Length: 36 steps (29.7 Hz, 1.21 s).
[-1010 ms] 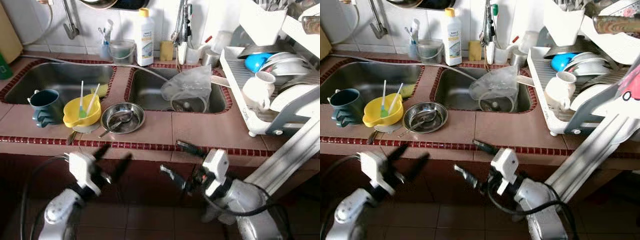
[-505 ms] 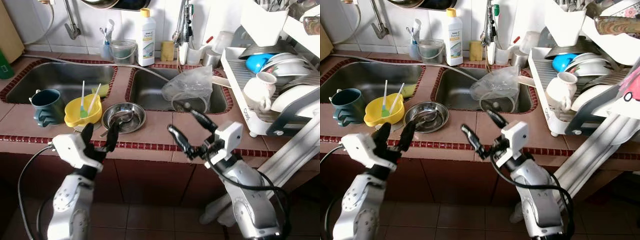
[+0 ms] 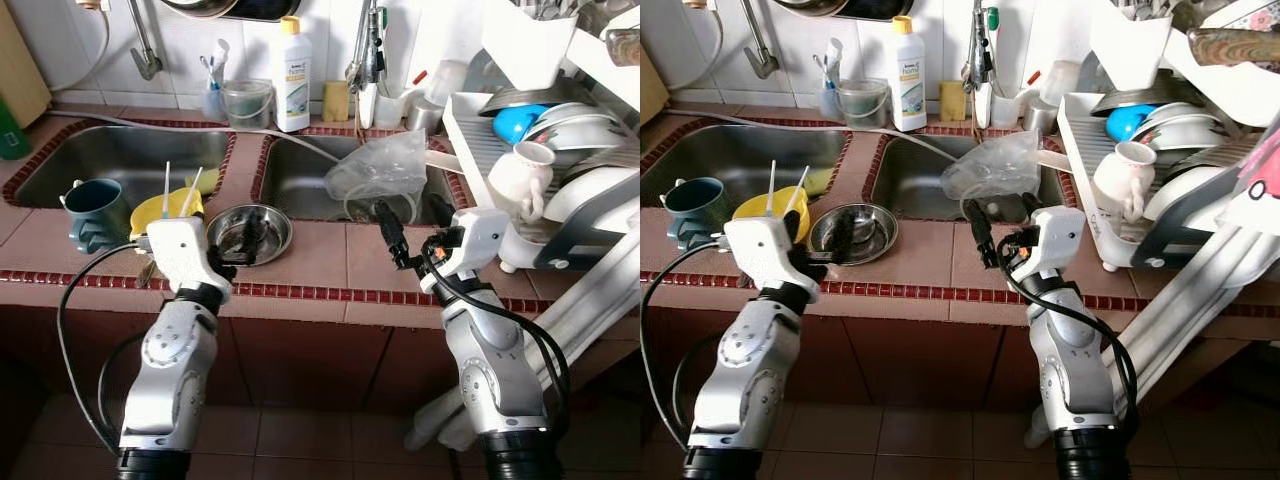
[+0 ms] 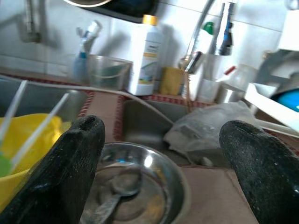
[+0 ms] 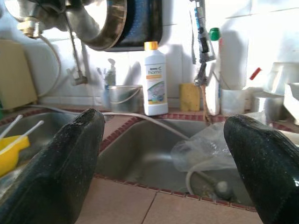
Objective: Kitchen organization
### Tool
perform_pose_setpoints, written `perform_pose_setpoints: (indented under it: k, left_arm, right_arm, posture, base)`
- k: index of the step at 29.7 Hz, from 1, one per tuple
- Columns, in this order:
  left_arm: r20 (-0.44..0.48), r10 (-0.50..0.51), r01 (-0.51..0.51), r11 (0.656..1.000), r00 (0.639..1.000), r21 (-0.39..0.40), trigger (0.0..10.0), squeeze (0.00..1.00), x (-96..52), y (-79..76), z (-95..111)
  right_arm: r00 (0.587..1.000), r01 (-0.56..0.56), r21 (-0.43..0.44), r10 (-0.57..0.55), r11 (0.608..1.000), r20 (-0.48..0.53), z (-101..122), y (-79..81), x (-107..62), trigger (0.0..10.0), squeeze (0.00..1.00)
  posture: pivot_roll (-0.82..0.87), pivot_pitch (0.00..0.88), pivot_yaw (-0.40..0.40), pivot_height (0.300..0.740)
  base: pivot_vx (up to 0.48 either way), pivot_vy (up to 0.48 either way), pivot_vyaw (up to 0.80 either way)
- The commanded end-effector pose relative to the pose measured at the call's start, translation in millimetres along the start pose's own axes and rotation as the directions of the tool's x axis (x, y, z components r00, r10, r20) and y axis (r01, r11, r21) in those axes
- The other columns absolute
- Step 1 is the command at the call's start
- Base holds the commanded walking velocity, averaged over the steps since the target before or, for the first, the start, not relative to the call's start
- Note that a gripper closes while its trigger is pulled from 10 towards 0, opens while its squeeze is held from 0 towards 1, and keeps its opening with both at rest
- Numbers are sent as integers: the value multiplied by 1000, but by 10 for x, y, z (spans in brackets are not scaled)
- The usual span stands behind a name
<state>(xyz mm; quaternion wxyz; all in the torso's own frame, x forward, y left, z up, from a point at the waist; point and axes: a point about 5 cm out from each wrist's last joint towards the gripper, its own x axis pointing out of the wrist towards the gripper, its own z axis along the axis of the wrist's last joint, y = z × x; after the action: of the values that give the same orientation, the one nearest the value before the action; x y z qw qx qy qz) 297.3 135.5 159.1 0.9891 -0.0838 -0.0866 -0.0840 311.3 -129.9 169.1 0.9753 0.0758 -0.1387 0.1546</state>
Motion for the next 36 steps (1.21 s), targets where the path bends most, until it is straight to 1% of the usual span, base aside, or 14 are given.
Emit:
perform_pose_setpoints:
  k: [1,2,4,6,8,11,12,14,16,18,28,32,33,36]
  left_arm:
    - [16,11,-11,999,1000,42,10000,0,27,2,50]
    - [26,-3,1,998,1000,62,10000,0,37,-3,67]
    - [22,-6,5,998,1000,56,10000,0,45,-10,66]
    - [29,-28,25,997,999,77,10000,0,65,-26,91]
    - [33,-46,40,987,998,158,10000,0,89,-59,122]
    - [30,-66,56,963,997,264,10000,0,90,-93,126]
    - [22,-51,44,968,998,246,10000,0,89,-90,112]
    - [-4,-8,8,985,1000,173,10000,0,88,-61,49]
    - [-14,-1,3,987,1000,158,10000,0,89,-52,32]
    - [-29,11,-7,991,1000,136,10000,0,106,-30,8]
    - [-32,17,-12,987,999,161,10000,0,146,-34,-19]
    - [-17,11,-8,989,1000,148,10000,0,131,-35,37]
    - [-19,10,-7,989,1000,149,10000,0,135,-31,27]
    - [-18,5,-3,989,1000,147,10000,0,101,7,-24]
  right_arm:
    - [999,22,-20,-21,1000,34,85,9,39,10000,0]
    - [999,27,-49,-26,998,34,87,25,47,10000,0]
    - [999,30,-44,-29,999,34,82,35,52,10000,0]
    - [999,38,-43,-36,998,36,87,53,66,10000,0]
    - [999,21,-31,-20,999,42,129,87,83,10000,0]
    - [997,47,-59,-44,997,57,167,67,97,10000,0]
    - [996,77,-81,-73,994,55,168,38,103,10000,0]
    - [994,101,-95,-97,990,48,166,-8,106,10000,0]
    - [994,102,-99,-98,990,46,167,-16,101,10000,0]
    - [993,120,-132,-117,984,28,153,-54,76,10000,0]
    - [992,123,-142,-126,982,-9,96,-122,16,10000,0]
    - [994,105,-145,-105,984,9,183,-78,39,10000,0]
    - [996,88,-149,-88,985,9,175,-71,45,10000,0]
    - [992,120,-187,-124,975,-12,98,-90,40,10000,0]
  posture:
    - [-5,0,19,740]
    - [-4,0,19,740]
    - [-3,0,15,740]
    - [-4,0,10,740]
    - [-14,0,5,740]
    - [-21,0,5,740]
    - [-31,0,8,740]
    - [-45,0,12,740]
    - [-54,0,14,740]
    - [-70,0,16,740]
    - [-75,0,-7,740]
    - [-58,0,-5,740]
    - [-58,0,-5,740]
    - [-58,0,-2,740]
  base:
    - [0,0,0]
    - [0,0,0]
    - [0,0,0]
    - [0,0,0]
    - [0,0,0]
    - [0,0,0]
    - [0,0,0]
    - [0,0,0]
    - [0,0,0]
    - [0,0,0]
    - [0,0,0]
    - [0,0,0]
    - [0,0,0]
    - [0,0,0]
